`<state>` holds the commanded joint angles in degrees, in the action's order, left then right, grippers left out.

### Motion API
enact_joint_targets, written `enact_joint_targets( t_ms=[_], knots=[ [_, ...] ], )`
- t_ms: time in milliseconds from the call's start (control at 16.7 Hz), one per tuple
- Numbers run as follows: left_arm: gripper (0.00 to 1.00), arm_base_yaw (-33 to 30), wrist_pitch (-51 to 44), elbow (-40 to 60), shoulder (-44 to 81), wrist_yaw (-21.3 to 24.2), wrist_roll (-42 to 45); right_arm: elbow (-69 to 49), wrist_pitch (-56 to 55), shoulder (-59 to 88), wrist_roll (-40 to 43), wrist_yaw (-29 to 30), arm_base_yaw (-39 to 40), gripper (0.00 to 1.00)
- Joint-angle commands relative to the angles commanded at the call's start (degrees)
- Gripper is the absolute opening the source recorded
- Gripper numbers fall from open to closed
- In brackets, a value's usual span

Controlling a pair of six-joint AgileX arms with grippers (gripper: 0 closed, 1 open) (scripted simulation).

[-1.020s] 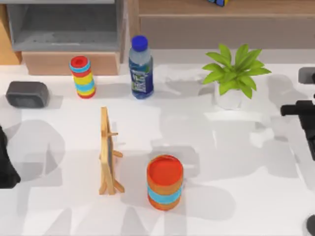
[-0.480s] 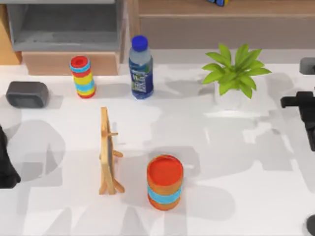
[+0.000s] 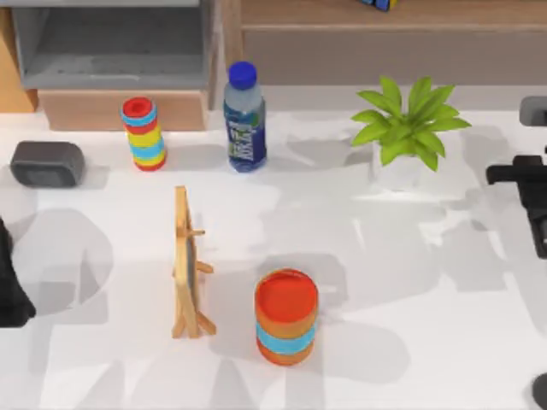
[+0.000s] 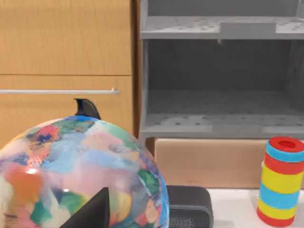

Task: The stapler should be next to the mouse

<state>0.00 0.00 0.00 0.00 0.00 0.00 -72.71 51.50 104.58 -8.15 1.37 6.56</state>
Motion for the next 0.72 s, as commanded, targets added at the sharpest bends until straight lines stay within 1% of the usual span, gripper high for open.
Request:
enact_joint_targets(
  t_ms=[720],
  knots=[
    [1.00, 0.0, 0.0, 0.0, 0.0, 0.0, 0.0, 4.2, -1.1, 4.6, 0.0, -0.2, 0.0, 0.00]
  ],
)
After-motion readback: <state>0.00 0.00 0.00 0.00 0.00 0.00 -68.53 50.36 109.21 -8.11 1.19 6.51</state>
